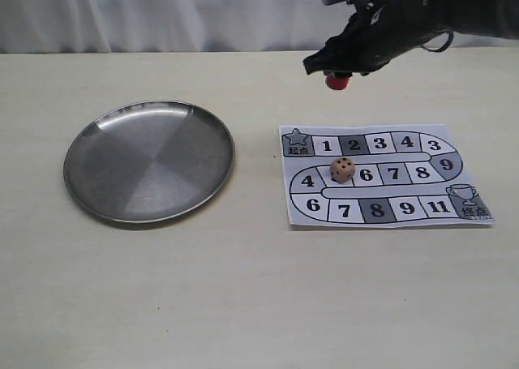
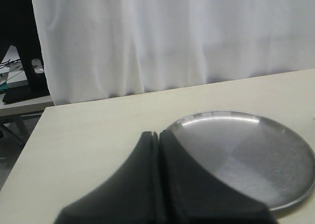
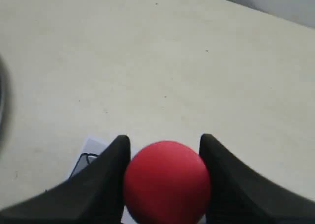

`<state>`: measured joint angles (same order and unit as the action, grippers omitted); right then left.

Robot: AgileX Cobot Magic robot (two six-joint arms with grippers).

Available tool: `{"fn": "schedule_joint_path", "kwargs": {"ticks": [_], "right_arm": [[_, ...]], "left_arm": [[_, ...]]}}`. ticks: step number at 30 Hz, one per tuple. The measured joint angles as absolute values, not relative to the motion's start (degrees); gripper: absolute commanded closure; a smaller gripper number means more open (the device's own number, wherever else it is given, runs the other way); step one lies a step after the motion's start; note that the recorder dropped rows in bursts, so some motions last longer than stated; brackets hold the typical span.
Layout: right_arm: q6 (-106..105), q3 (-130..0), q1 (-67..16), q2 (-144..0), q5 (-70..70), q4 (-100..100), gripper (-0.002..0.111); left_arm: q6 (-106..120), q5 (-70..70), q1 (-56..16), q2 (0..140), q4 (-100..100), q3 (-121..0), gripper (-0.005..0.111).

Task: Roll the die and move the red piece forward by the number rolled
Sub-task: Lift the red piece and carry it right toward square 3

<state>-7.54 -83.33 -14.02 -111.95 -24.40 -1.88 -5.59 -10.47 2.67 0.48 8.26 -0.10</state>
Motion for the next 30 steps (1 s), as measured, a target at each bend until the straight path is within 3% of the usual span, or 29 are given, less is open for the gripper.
{"fn": "schedule_joint_path", "kwargs": {"ticks": [15, 25, 30], "right_arm": [[-7.5, -78.0, -9.9, -121.7, -23.7, -1.2, 0.104], [-7.0, -78.0, -7.0, -110.2, -21.6, 0.0, 0.104], [-6.9, -75.0, -4.0, -113.6, -19.6, 0.3, 0.104]], "left_arm": [[-5.6, -10.5, 2.7, 0.5, 8.3, -0.1, 0.107], [-5.6, -10.5, 2.7, 0.5, 8.3, -0.1, 0.107], [-5.6, -10.5, 2.7, 0.5, 8.3, -0.1, 0.107]]}}
